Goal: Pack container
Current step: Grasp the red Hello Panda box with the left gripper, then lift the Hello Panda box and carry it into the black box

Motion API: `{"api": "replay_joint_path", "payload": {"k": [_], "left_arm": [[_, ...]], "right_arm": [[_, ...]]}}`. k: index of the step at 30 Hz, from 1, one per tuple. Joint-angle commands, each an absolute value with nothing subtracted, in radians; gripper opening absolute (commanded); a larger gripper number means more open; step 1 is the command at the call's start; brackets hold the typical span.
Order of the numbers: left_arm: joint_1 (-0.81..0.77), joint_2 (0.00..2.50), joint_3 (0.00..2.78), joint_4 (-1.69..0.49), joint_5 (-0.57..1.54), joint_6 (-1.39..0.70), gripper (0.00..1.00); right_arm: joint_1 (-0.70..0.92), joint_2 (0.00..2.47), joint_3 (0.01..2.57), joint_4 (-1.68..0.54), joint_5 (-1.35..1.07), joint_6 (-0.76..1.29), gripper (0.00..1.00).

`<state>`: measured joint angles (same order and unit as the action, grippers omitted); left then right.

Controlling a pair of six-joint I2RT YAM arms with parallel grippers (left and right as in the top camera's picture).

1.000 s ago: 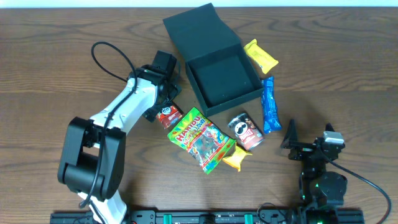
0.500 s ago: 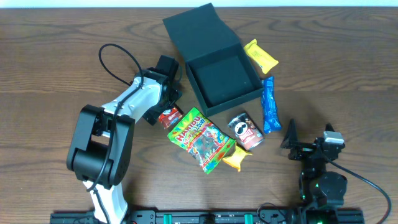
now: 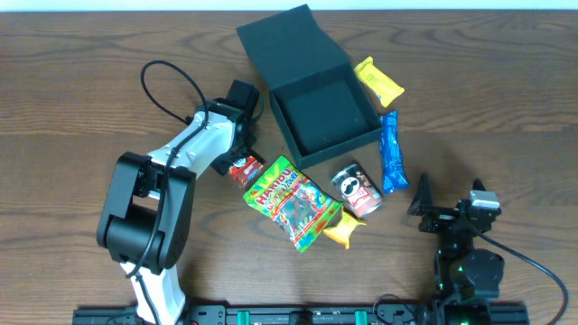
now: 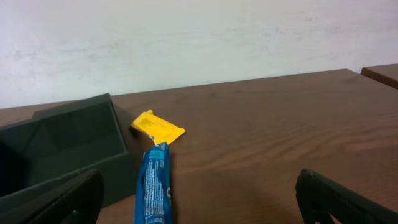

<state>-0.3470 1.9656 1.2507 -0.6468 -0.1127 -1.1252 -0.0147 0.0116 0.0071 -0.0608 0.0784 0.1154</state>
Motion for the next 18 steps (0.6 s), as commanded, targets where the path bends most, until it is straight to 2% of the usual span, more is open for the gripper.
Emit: {"api": "replay_joint_path", "payload": {"k": [1,4,8,12,18], "left_arm": [[-0.341,1.975,1.265,-0.654,-0.138,-1.122,0.63],[-0.342,1.974,1.265,-0.663,-0.137,-1.119,0.56],[-0.343,1.966,1.266,-0.685,-0.130,-1.087,0.55],[-0.343,1.939,1.269,-0.708,-0.131,-1.033,0.46],[-0.358,1.898,1.320,-0.789,-0.131,-0.933,0.46]], "right_arm": [[-0.019,0.006,0.006,-0.065,0.081,0.126,0.99],[-0.019,0.006,0.006,-0.065,0.081,0.126,0.99],[-0.019,0.006,0.006,-0.065,0.081,0.126,0.99],[-0.019,0.006,0.006,-0.065,0.081,0.126,0.99],[-0.019,0.006,0.006,-0.065,0.081,0.126,0.99]]}}
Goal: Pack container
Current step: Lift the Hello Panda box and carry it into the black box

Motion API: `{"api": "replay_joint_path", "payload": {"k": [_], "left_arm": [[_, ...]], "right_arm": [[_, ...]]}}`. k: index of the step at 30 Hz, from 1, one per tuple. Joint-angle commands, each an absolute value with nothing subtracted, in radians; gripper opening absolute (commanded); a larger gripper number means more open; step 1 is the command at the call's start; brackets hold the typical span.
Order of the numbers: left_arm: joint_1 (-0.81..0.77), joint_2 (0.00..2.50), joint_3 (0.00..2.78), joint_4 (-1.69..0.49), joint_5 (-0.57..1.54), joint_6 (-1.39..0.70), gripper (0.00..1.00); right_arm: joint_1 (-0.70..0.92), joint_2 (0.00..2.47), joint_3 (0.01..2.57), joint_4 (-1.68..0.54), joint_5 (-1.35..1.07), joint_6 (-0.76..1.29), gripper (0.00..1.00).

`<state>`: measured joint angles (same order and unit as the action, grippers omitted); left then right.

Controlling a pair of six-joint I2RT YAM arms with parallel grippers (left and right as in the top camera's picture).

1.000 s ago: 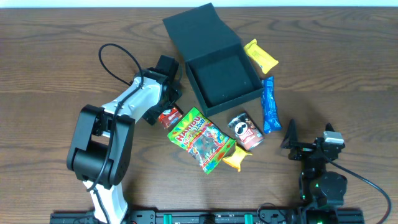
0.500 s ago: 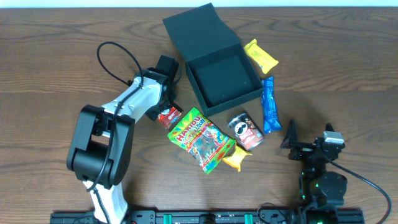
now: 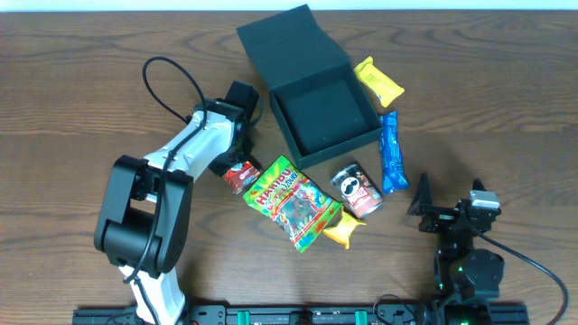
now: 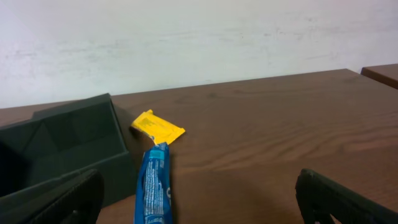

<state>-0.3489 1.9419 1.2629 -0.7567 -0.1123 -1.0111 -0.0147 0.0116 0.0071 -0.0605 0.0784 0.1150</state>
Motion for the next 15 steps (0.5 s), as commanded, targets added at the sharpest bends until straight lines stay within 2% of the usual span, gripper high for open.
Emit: {"api": "replay_joint_path", "payload": {"k": [1,10,15], "left_arm": [[-0.361,1.898,1.341,-0.810,-0.131,-0.914,0.46],[-0.452,1.898,1.603,-1.011,-0.201,-0.836,0.47],[-0.520,1.898,1.732,-1.050,-0.220,-0.808,0.47]], "right_arm": [[-0.019,0.006,0.006,-0.065,0.081,0.126,0.99],[-0.019,0.006,0.006,-0.065,0.081,0.126,0.99],[-0.019,0.006,0.006,-0.065,0.081,0.126,0.99]]}}
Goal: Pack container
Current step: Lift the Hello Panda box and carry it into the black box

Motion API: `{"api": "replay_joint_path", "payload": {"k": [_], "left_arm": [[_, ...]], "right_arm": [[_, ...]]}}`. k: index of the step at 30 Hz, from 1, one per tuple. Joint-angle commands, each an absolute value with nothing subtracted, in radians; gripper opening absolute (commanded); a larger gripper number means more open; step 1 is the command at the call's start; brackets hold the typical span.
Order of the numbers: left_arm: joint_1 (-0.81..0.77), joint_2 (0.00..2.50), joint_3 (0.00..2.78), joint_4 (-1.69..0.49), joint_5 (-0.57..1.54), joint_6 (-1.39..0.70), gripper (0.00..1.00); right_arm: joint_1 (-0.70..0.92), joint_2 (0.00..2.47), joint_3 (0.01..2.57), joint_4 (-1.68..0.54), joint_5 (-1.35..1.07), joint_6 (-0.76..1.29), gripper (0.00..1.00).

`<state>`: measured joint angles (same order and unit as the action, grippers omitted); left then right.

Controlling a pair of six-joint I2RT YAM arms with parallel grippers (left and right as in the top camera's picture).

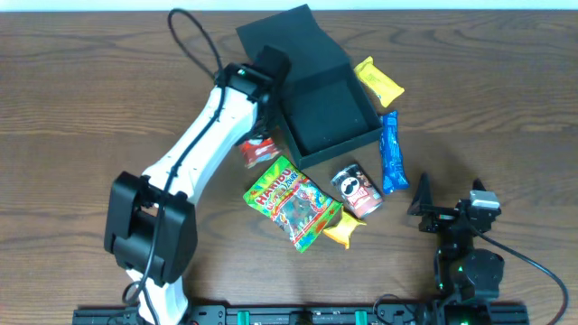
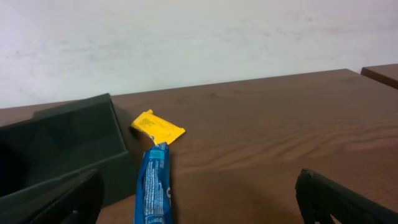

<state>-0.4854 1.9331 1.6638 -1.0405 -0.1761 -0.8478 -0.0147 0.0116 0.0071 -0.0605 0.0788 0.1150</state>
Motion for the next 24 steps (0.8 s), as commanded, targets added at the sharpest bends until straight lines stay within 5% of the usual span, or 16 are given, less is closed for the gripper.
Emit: {"api": "replay_joint_path", "payload": {"k": [1,24], "left_arm": [[-0.529,1.898,1.745,-1.049,-0.221,-0.808,0.47],[-0.607,2.053,1.789,-0.752,-0.099,-0.809,0.48]], "right_arm": [[-0.019,0.006,0.006,-0.065,0.081,0.126,0.99],[-0.019,0.006,0.006,-0.065,0.081,0.126,0.99]]}}
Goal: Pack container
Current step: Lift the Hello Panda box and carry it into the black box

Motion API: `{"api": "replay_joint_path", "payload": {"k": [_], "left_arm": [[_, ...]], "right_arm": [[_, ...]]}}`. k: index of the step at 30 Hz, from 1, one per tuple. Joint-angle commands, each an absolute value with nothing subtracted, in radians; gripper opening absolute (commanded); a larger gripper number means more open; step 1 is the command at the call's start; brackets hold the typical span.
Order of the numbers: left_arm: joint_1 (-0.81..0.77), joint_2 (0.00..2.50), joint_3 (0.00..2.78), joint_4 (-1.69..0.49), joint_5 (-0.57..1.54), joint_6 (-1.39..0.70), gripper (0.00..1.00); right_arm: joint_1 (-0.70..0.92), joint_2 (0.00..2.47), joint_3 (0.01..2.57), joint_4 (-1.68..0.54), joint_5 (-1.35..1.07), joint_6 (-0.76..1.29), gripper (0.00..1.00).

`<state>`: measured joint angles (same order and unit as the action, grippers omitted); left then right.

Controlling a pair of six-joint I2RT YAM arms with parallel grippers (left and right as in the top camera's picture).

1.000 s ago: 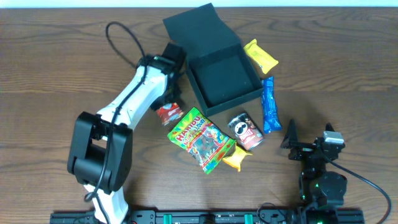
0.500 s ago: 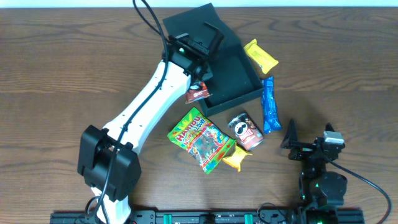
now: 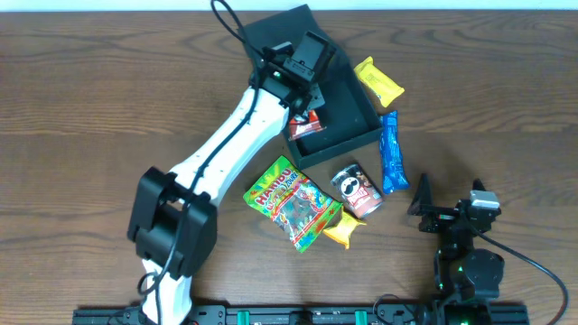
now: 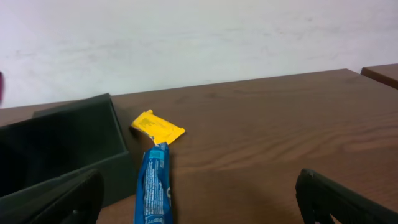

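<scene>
The black box [image 3: 350, 137] stands open at the top centre, its lid [image 3: 282, 38] leaning back. My left gripper [image 3: 304, 108] is over the box's left inner side, shut on a small red snack packet [image 3: 308, 124] that hangs inside the box opening. My right gripper [image 3: 449, 202] rests at the bottom right, open and holding nothing; in the right wrist view its fingers [image 4: 59, 198] frame bare table. That view also shows the box [image 4: 68, 146] at the left.
On the table below and right of the box lie a Haribo bag [image 3: 291, 200], a small Pringles can [image 3: 358, 190], a yellow packet [image 3: 344, 230], a blue packet [image 3: 392, 152] [image 4: 152, 183] and a yellow bar [image 3: 378, 79] [image 4: 157, 127].
My left gripper has moved right with the red packet, from the table just left of the box to over the box's inside. The right arm has not moved.
My left gripper was down at the red packet on the table left of the Haribo bag. It then held the packet nearer the box's left wall, and now holds it inside the box opening. The right arm stayed parked.
</scene>
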<state>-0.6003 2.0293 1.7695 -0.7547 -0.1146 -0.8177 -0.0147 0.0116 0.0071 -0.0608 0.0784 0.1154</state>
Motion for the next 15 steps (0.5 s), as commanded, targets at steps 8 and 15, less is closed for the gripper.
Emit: {"api": "replay_joint_path", "payload": {"k": [8,15], "left_arm": [[-0.609,2.145,1.789,-0.720,-0.051,-0.855,0.50],[-0.609,2.202,1.789,-0.730,-0.034,-0.899,0.51]], "right_arm": [[-0.019,0.006,0.006,-0.065,0.081,0.126,0.99],[-0.019,0.006,0.006,-0.065,0.081,0.126,0.99]]}}
